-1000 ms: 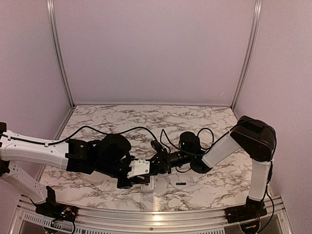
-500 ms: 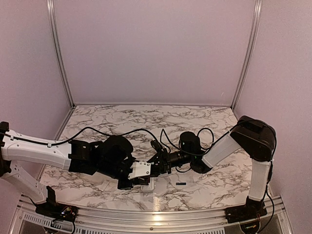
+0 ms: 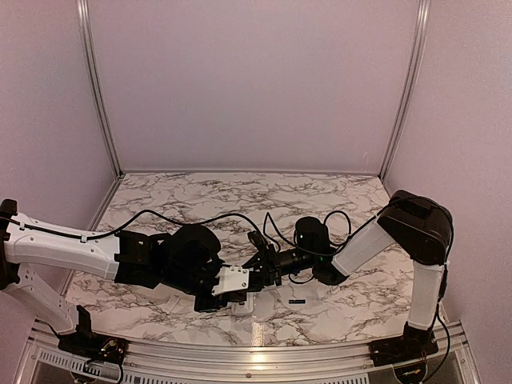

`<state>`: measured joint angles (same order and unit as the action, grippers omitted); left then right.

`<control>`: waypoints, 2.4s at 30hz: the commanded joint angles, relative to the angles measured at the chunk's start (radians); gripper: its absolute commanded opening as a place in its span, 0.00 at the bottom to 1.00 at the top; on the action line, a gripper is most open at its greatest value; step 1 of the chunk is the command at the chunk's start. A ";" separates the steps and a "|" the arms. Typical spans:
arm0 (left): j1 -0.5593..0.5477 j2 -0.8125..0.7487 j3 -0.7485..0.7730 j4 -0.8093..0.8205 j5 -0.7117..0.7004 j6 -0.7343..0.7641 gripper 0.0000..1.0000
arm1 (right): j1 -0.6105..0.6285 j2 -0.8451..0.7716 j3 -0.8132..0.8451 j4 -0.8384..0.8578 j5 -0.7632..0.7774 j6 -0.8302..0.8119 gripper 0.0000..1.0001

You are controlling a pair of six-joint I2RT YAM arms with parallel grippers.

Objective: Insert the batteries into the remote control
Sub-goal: Load the battery into the battery compartment, then adjust the battery in the battery compartment.

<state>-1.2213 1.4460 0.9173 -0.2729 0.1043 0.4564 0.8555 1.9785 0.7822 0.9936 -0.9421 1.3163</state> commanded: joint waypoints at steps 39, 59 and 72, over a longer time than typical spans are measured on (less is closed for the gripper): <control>0.085 0.056 -0.024 -0.054 -0.036 -0.122 0.03 | 0.031 -0.114 -0.035 0.339 -0.034 0.177 0.00; 0.082 -0.247 -0.043 0.195 -0.272 -0.601 0.99 | -0.076 -0.271 0.024 -0.367 0.173 -0.462 0.00; 0.097 0.016 0.045 0.209 -0.206 -0.890 0.75 | -0.097 -0.351 0.004 -0.440 0.247 -0.525 0.00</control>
<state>-1.1301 1.4067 0.9089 -0.0662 -0.0937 -0.3420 0.7750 1.6703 0.7765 0.5858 -0.7349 0.8284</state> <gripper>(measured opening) 0.793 0.194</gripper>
